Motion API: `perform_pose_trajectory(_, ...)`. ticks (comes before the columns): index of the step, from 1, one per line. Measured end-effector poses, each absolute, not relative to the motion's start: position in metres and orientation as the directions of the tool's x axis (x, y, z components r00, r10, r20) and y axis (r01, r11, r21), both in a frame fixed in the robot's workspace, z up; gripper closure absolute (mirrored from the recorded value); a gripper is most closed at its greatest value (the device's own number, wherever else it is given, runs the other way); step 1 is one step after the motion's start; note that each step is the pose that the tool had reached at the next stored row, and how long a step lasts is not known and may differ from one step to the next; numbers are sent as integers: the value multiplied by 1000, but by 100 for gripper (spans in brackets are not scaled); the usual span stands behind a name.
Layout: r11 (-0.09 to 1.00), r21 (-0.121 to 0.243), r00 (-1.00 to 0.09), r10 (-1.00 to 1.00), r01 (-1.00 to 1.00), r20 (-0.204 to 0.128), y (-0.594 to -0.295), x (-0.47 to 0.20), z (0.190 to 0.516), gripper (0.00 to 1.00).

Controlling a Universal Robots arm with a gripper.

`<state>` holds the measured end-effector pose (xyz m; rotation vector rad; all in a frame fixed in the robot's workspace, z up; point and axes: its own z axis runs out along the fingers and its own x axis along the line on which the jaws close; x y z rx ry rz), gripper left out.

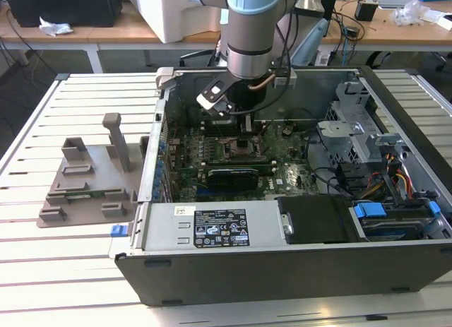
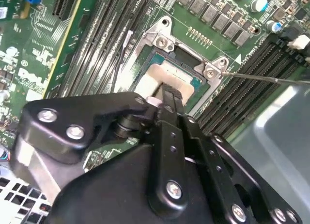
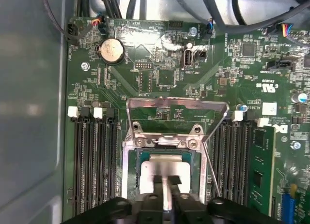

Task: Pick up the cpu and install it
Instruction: 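Place the cpu into insertion slot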

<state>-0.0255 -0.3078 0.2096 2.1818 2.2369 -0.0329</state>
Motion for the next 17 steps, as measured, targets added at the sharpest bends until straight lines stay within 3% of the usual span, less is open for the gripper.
perform_pose_trajectory(2, 26, -4, -27, 999, 1000, -27, -308, -26, 208, 89)
perform_pose_trajectory(10, 27, -12, -27, 999, 1000, -26, -308, -17, 205, 89)
perform_pose_trajectory(17, 27, -13, -27, 999, 1000, -28, -308, -17, 254, 89)
